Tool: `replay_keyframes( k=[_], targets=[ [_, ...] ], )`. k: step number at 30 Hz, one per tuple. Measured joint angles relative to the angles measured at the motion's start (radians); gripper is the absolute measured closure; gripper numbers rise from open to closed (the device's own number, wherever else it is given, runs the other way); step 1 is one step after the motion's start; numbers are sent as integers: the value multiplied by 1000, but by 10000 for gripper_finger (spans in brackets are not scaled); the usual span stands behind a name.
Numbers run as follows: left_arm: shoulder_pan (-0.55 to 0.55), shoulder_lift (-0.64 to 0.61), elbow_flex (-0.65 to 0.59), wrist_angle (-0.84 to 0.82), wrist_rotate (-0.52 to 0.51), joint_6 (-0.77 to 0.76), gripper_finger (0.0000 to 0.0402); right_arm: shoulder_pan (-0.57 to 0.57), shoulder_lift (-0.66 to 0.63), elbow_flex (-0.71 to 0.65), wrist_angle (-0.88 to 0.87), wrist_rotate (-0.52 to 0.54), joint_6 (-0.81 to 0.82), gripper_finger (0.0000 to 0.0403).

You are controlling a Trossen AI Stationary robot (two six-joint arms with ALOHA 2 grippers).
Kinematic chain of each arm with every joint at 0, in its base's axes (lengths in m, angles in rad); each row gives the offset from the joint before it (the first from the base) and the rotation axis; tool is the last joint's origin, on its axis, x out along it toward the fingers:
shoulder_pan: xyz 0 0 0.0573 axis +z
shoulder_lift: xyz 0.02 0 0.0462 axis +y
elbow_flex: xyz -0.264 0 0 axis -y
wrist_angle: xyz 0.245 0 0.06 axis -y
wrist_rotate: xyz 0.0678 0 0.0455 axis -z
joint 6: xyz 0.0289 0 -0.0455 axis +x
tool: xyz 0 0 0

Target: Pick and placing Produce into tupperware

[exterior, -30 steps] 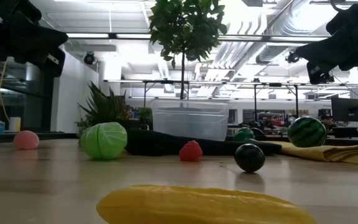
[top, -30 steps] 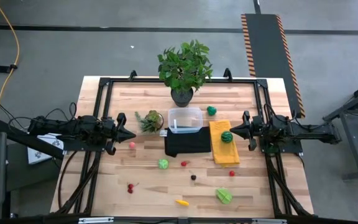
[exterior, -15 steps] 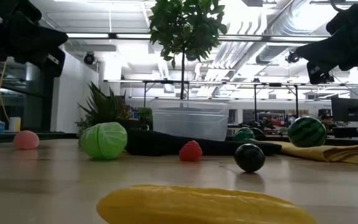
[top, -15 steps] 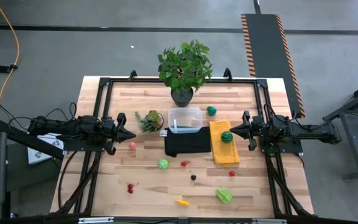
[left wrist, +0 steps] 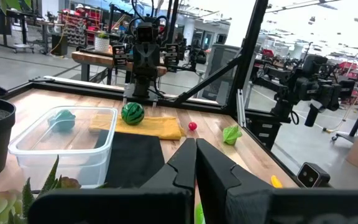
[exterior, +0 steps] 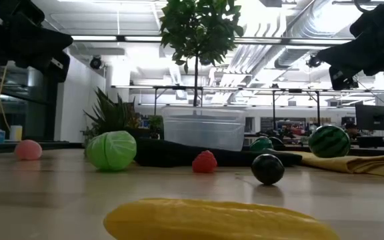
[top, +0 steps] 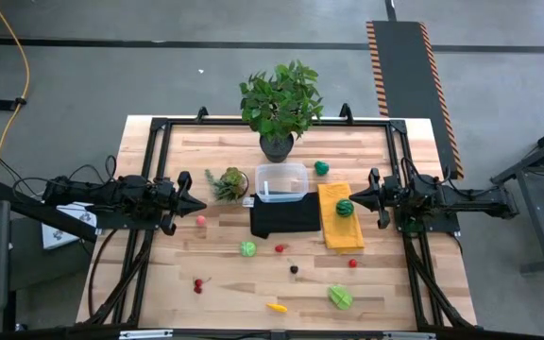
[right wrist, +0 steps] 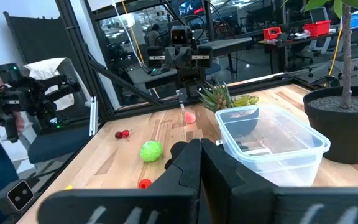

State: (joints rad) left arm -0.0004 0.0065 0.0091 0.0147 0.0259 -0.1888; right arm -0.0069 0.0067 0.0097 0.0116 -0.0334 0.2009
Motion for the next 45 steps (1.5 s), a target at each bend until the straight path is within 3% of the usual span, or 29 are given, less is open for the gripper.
replay_keyframes(
  k=[8,23,26,33,36,42,45],
  targets=[
    [0,0,0,0,0,-24,401,0,0,0,0,0,0,402],
    [0,0,0,0,3,-512,401,0,0,0,3,0,17,402],
    [0,0,0,1,1,-619,401,0,0,0,13,0,145,402],
    [0,0,0,43,-7,-999,401,0,0,0,54,0,675,402],
    [0,0,0,49,-43,-1088,401,0,0,0,55,5,819,402],
    [0,0,0,45,-106,-1222,401,0,0,0,60,88,1063,402],
    [0,0,0,43,-137,-1231,401,0,0,0,63,206,1152,402]
  ],
)
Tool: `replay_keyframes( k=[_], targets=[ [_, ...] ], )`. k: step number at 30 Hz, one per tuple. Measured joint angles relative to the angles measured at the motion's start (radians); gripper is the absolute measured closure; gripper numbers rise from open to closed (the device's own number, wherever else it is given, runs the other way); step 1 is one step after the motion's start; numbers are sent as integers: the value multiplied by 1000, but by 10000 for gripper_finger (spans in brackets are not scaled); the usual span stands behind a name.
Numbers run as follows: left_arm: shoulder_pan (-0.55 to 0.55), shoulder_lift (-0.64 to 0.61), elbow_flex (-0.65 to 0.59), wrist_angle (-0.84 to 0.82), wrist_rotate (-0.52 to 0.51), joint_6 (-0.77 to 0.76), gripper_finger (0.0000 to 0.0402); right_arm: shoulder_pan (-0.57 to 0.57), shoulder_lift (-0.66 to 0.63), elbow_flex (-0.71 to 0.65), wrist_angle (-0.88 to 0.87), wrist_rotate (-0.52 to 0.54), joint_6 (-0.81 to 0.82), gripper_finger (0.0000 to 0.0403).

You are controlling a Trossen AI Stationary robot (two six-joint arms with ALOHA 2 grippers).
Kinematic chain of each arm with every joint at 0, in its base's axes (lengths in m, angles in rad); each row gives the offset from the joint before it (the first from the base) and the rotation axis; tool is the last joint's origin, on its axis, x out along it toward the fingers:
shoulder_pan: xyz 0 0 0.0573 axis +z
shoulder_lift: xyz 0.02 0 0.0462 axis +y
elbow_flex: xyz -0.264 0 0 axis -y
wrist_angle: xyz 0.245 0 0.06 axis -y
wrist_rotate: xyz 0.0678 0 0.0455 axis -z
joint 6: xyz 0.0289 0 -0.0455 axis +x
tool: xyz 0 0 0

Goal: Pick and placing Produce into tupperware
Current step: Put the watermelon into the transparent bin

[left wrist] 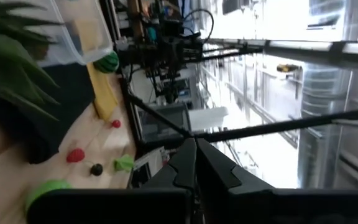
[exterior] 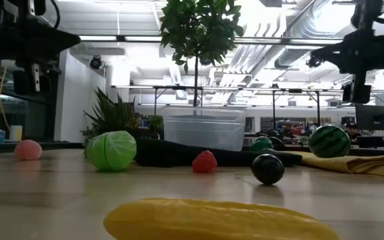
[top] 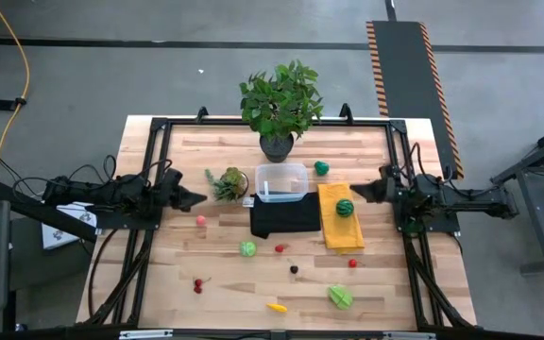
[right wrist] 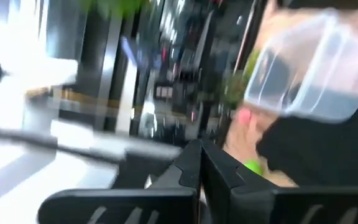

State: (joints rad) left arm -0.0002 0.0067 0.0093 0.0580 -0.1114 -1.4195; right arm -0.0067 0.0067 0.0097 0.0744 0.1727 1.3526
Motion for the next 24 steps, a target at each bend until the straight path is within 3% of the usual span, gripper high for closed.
replay_keyframes(
  k=[3,5,9,16,24],
  targets=[
    [0,0,0,-1,-39,0,401,0,0,0,49,147,98,402],
    [0,0,0,-4,-62,0,401,0,0,7,112,165,1,402],
    [0,0,0,-9,-103,11,401,0,24,117,75,147,-202,402],
    [0,0,0,-8,-108,85,401,0,217,459,-310,115,-490,388],
    [0,0,0,-7,-107,87,401,0,535,828,-705,119,-629,279]
  ],
)
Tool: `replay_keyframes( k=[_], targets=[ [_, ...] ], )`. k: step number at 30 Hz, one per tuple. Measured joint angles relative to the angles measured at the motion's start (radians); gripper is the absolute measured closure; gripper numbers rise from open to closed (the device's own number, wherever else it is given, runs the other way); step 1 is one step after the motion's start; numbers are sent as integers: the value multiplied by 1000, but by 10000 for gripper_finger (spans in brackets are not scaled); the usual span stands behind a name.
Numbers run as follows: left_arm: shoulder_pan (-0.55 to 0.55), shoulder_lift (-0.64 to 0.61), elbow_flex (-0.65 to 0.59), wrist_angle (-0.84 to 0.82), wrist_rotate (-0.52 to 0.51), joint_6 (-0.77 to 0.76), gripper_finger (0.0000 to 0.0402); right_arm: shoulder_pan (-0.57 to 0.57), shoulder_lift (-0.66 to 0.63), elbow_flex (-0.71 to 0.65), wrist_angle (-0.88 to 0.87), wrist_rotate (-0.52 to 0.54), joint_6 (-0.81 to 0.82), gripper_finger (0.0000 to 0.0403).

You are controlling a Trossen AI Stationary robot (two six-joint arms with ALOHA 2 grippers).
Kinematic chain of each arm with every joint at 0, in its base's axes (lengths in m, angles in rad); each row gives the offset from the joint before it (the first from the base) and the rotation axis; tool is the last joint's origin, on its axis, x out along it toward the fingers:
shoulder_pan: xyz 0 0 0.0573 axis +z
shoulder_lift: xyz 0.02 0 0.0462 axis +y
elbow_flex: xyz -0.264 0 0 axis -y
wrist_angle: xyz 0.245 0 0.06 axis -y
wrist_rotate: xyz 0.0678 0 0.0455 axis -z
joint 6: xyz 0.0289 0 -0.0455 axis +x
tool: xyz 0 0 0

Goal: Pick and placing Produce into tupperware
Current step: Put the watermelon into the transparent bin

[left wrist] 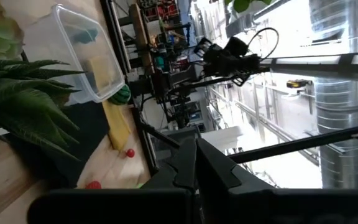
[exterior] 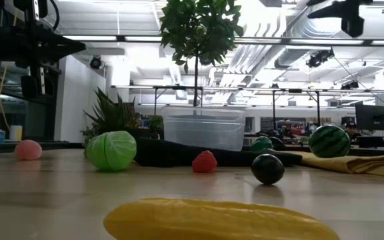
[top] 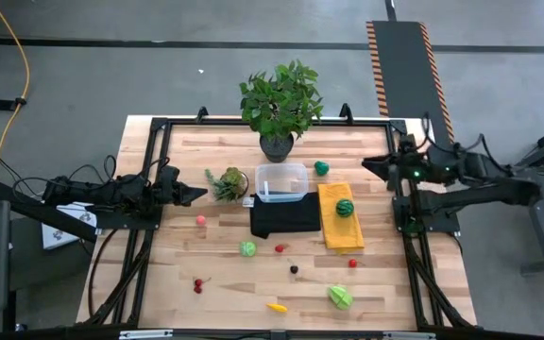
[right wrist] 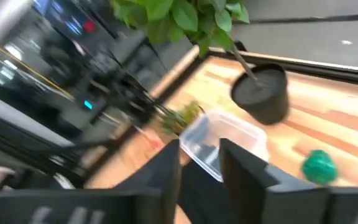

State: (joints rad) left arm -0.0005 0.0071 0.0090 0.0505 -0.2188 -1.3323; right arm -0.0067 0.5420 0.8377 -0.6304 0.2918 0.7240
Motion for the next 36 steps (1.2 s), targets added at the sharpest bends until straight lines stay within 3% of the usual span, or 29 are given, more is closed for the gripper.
replay_keyframes(
  k=[9,18,26,36],
  targets=[
    [0,0,0,0,0,23,401,0,256,290,-297,-38,13,179],
    [0,0,0,0,0,22,401,0,493,455,-631,-41,173,164],
    [0,0,0,0,1,23,401,0,621,426,-683,-83,214,164],
    [0,0,0,-3,35,23,401,0,642,233,-619,-149,249,165]
  ],
)
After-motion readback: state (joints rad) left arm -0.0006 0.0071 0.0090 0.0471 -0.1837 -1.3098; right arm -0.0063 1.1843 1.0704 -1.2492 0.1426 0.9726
